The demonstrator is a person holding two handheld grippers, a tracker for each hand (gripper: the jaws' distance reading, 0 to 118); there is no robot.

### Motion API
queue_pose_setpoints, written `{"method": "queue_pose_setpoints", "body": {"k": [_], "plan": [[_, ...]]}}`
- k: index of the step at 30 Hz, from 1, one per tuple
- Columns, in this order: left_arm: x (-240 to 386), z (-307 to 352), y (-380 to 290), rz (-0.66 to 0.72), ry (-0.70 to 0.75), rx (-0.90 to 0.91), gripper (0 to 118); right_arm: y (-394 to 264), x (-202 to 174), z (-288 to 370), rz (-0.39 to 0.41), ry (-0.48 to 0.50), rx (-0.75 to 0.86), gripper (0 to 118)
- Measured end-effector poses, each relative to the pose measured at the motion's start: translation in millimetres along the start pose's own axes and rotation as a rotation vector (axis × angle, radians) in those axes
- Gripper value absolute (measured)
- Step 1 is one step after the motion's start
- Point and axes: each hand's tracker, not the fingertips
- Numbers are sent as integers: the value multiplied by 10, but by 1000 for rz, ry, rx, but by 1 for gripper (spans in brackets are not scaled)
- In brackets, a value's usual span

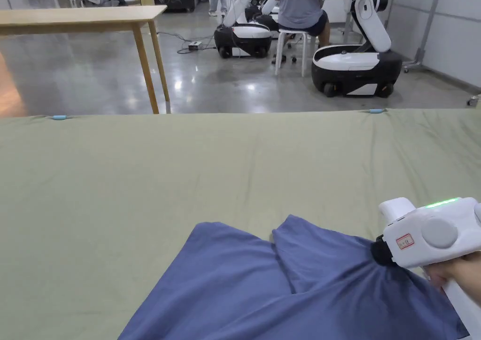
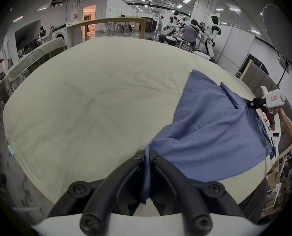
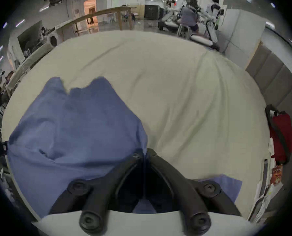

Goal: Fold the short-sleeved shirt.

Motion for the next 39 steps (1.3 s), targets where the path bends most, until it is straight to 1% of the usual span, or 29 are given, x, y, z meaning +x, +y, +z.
{"method": "queue_pose_setpoints", "body": {"k": [1,5,10,12,17,19,21,23,27,31,32,36,39], "plan": [[4,22,7,1,1,5,3,2,0,117,3,24,21,4],[23,184,77,-12,-6,45,3,-24,-24,742,20,16,142,4],[142,505,354,-39,-44,136,3,-114,29,1633,-10,-7,310,4],[227,672,544,-57,-56,199,3,-151,18,2029,-17,1,367,4],[506,1105,1057,-142,-49,323,2,-169,56,2876,-15,-56,520,4],[542,1224,1300,-130,-46,376,2,-162,98,3186,-39,-65,582,4],[609,1389,1588,-120,-59,420,2,-127,170,3447,-42,-90,628,4],[686,1520,1853,-115,-76,425,2,-102,230,3673,-58,-111,663,4],[896,1805,2330,-157,-48,481,2,11,362,4025,-91,-133,720,4],[1089,1998,2772,-189,-19,496,2,209,455,4269,-101,-153,755,4],[1128,2039,2870,-190,-15,500,2,286,492,4291,-109,-166,764,4],[1223,2095,3217,-198,14,511,2,582,615,4364,-139,-151,774,4],[1274,2048,3438,-204,31,518,2,821,693,4332,-181,-138,778,4]]}}
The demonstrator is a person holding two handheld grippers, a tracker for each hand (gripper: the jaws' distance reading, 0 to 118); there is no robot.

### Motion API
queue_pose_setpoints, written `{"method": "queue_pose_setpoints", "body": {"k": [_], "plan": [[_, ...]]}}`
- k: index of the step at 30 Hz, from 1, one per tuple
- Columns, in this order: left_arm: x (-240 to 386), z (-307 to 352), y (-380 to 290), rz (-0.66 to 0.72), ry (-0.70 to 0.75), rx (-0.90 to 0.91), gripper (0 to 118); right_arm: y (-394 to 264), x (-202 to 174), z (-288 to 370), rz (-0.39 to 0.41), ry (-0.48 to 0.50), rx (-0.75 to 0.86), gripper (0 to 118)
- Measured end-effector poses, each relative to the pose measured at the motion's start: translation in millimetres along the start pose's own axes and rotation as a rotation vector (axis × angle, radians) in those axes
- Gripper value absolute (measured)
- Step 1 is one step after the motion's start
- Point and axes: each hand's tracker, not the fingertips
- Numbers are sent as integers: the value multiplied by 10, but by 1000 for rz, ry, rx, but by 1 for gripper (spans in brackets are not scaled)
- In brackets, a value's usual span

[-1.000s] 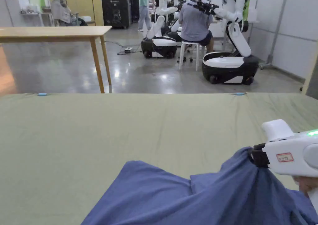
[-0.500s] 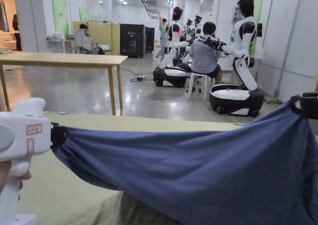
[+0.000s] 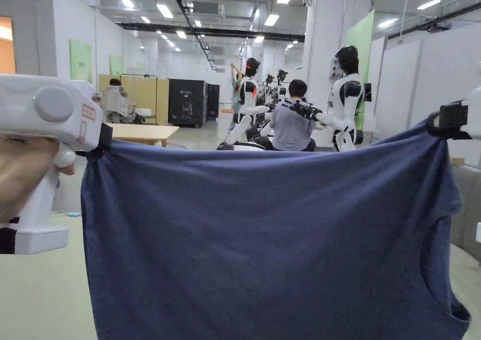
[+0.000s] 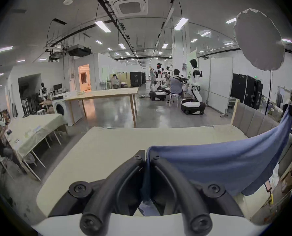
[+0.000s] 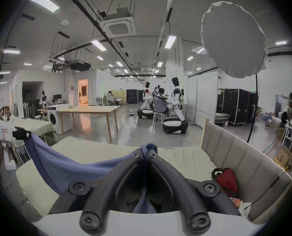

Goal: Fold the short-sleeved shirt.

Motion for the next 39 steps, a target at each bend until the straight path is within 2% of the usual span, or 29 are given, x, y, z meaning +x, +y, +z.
{"method": "queue_pose_setpoints", "body": {"k": [4,7,13,24,28,31,39], "plan": [[25,-164,243,9,21,11,2,186,24,-354,0,-19,-13,4],[108,-294,432,-39,53,14,2,355,43,-626,14,-45,-26,4],[147,-626,839,-1,62,28,2,667,96,-1166,10,-66,-34,4],[295,-1687,1256,-4,159,23,2,972,37,-2223,51,-99,-18,4],[362,-2019,1212,-21,171,28,2,905,10,-2579,52,-145,-33,4],[370,-2277,1107,15,159,0,2,775,33,-2799,45,-148,-43,4],[483,-2775,470,-36,176,-68,2,2,127,-3141,8,-150,-129,4]]}}
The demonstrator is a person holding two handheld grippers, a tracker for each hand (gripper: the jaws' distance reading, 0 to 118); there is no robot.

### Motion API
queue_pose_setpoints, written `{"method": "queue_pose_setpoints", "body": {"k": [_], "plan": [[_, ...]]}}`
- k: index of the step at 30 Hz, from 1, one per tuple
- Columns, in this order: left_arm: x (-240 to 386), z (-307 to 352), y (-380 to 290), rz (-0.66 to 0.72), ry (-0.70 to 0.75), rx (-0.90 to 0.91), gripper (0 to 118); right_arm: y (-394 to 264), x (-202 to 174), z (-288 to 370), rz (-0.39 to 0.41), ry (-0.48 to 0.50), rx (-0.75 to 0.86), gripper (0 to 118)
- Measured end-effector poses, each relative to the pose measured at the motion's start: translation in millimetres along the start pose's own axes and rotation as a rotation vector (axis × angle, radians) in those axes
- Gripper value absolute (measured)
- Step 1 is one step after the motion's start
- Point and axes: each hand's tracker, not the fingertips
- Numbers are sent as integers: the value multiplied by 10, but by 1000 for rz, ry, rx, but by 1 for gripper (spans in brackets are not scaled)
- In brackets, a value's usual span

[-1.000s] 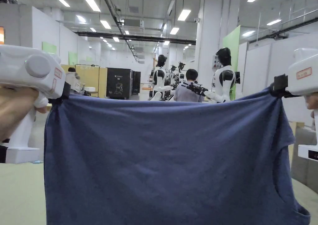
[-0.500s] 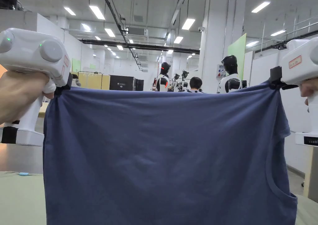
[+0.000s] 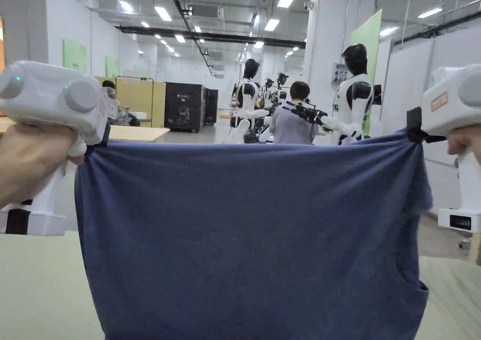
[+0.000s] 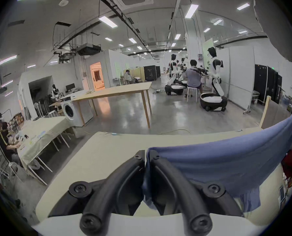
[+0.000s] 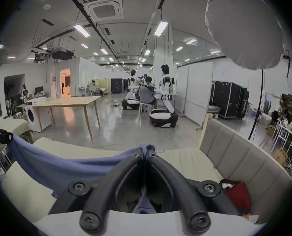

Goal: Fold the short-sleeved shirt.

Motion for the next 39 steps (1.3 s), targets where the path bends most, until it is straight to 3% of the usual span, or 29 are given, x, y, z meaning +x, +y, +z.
{"method": "queue_pose_setpoints", "body": {"k": [3,7,10,12,15,23,33,39], "plan": [[50,-78,-357,-12,-38,-48,2,-426,11,-34,29,-4,-64,4],[91,42,-951,-81,-53,-86,2,-1077,91,233,-18,52,-123,4],[11,249,-1424,-57,-91,-130,2,-1605,109,575,36,76,-185,4],[-44,468,-1741,-116,-107,-158,2,-1952,166,829,19,92,-223,4],[-171,810,-2222,-93,-124,-182,2,-2467,194,1272,34,106,-255,4],[-520,1594,-3356,-83,-173,-242,2,-3621,277,2327,-33,152,-318,4],[-918,2548,-4247,-16,-188,-258,2,-4215,478,3418,-71,152,-314,4],[-942,2871,-4542,-8,-212,-290,2,-4465,521,3629,-67,168,-355,4]]}}
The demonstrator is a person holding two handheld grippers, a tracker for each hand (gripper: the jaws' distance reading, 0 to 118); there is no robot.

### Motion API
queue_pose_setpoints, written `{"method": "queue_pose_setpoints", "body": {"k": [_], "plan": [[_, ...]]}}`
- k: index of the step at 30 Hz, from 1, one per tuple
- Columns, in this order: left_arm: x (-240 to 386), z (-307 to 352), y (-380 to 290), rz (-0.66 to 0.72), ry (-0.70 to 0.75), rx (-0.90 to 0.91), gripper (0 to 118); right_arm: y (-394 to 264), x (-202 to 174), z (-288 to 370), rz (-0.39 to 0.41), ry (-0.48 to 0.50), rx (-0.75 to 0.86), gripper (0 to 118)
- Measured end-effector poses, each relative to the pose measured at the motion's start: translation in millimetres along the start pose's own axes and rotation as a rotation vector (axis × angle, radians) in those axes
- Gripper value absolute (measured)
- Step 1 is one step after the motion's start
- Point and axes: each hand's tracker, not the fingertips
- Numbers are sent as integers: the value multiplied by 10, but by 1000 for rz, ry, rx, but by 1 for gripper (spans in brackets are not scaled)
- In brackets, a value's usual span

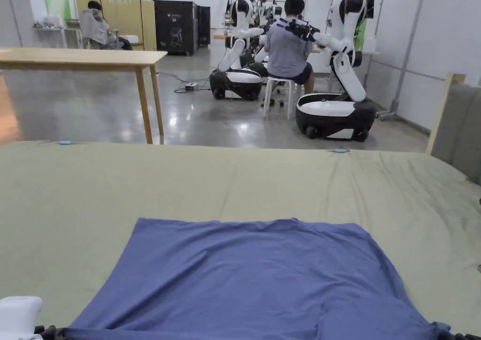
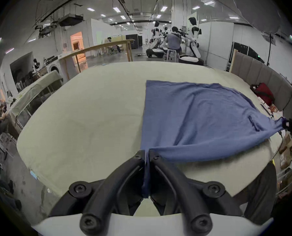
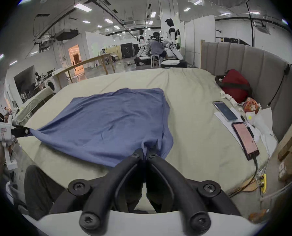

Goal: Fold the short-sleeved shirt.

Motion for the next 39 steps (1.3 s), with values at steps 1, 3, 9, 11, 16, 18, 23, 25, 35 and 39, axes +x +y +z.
{"method": "queue_pose_setpoints", "body": {"k": [1,3,9,11,16,18,23,25,35,39], "plan": [[-4,-5,-35,-1,-13,-16,2,-37,14,-20,2,-5,-7,4],[-12,-44,-88,14,-23,-23,2,-104,54,-102,-26,-10,-28,4],[-6,-170,-241,37,-32,-61,9,-239,23,-206,-36,-27,-44,19],[-33,-170,-283,58,-23,-67,79,-259,46,-230,-43,-39,-72,109],[-102,-12,-354,131,9,-53,110,-285,46,-115,-73,-70,-38,114],[-103,120,-388,160,25,-16,94,-303,27,-68,-78,-76,-31,111],[-135,264,-490,208,25,-10,0,-461,-58,16,-68,-109,-1,0],[-134,232,-535,207,8,-47,0,-497,-58,-15,-76,-97,-28,0],[-99,-223,-470,152,25,-146,113,-602,-44,-52,-115,-71,-62,0],[-22,-426,-418,104,23,-193,97,-587,4,-97,-104,-81,-69,0]]}}
